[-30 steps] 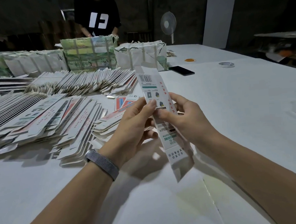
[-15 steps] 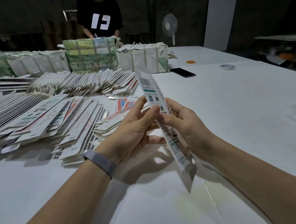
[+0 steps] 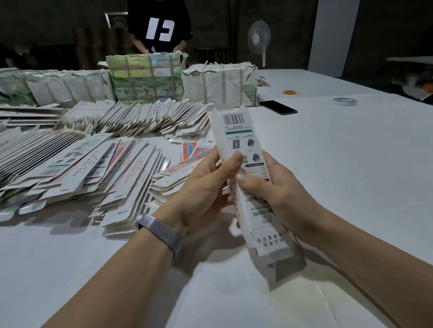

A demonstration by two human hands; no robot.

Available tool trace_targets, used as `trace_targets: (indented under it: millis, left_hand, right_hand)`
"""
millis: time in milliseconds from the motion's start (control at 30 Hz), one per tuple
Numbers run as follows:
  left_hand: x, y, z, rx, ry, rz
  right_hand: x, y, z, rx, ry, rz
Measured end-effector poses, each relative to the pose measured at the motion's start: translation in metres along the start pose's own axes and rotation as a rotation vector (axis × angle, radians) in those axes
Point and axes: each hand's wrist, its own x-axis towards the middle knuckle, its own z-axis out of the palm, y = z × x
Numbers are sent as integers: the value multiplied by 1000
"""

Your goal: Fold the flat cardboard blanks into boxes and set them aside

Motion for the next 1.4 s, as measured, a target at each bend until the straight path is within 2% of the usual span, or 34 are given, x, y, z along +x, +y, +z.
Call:
trace_targets:
  millis: [233,433,533,600,733,1000,1233,1400]
  left_hand:
    - [4,-2,3,123,86,13]
    - [6,4,-4,34,167,19]
    - [6,0,-8,16,152,20]
    - [6,-2,-7,51,110,20]
    - [4,-1,-1,142,8,18]
    - [-1,8,0,146,-88,26]
    - [0,4,3,179,-97,28]
    - [2,5,2,106,-6,117]
  right_hand:
    - [3,3,-2,60,97,29]
    - [1,2,-4,14,55,52]
    - [1,-1,-6,0,25,77]
    - [2,-3,-9,14,62,64]
    - [3,-8,-12,21,166,-27]
    - [0,-8,-7,5,199,-179]
    - [0,-11,-7,71,231,-183]
    - [-2,-12,-6,21,238,-173]
